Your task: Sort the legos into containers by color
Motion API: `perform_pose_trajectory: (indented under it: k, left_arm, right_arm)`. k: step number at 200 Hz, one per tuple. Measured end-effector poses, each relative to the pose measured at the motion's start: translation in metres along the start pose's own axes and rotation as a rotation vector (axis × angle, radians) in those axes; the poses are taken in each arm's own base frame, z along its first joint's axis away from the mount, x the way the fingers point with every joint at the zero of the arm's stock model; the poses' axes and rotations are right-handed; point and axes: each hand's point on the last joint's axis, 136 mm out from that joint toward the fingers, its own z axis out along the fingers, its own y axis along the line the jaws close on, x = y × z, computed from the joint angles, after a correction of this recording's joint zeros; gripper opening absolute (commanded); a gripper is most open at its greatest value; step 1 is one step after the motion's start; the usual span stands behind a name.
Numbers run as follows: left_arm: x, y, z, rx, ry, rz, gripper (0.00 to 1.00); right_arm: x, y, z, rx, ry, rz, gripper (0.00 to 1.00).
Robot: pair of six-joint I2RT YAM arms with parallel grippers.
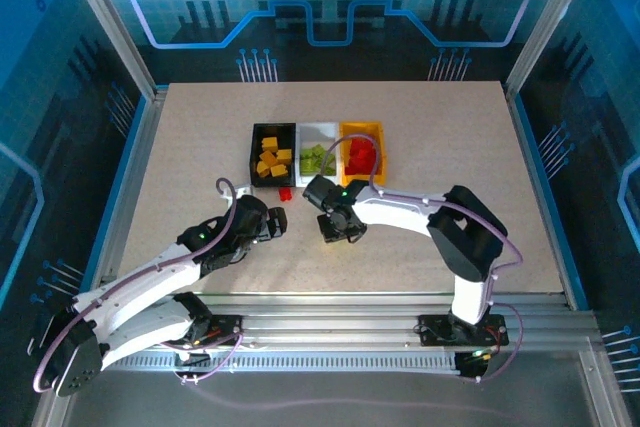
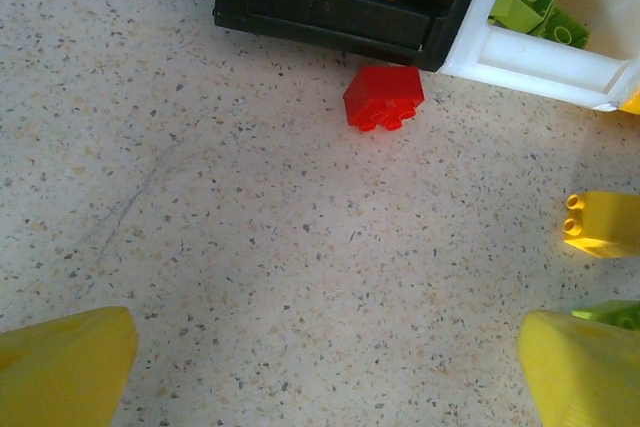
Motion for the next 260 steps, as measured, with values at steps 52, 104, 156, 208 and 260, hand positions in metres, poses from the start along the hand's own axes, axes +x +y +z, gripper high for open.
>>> perform_pose_trajectory:
  k: [52, 104, 156, 208, 260]
  left_arm:
    - [-0.001, 0.001, 0.0, -0.002, -0.001, -0.003, 0.99]
    - [0.003, -0.003, 0.0, 0.019, 0.02, 0.001, 0.99]
    - [0.009, -0.006, 0.004, 0.026, 0.063, 0.031, 0.99]
    - [0.004, -0.021, 0.01, 0.041, 0.091, 0.073, 0.98]
    - [0.001, -0.07, 0.036, 0.106, 0.177, 0.167, 0.93]
  right_arm:
    - [-0.093, 0.011, -0.076, -0.126, -0.238, 0.066, 0.36]
    - [-0.19, 0.0, -0.063, -0.118, -0.322, 0.164, 0.36]
    - [-0.213, -0.004, 0.0, -0.051, -0.228, 0.17, 0.48]
    - [-0.218, -0.001, -0.013, -0.064, -0.243, 0.169, 0.64]
    - [-0.182, -0.034, -0.071, -0.118, -0.305, 0.254, 0.64]
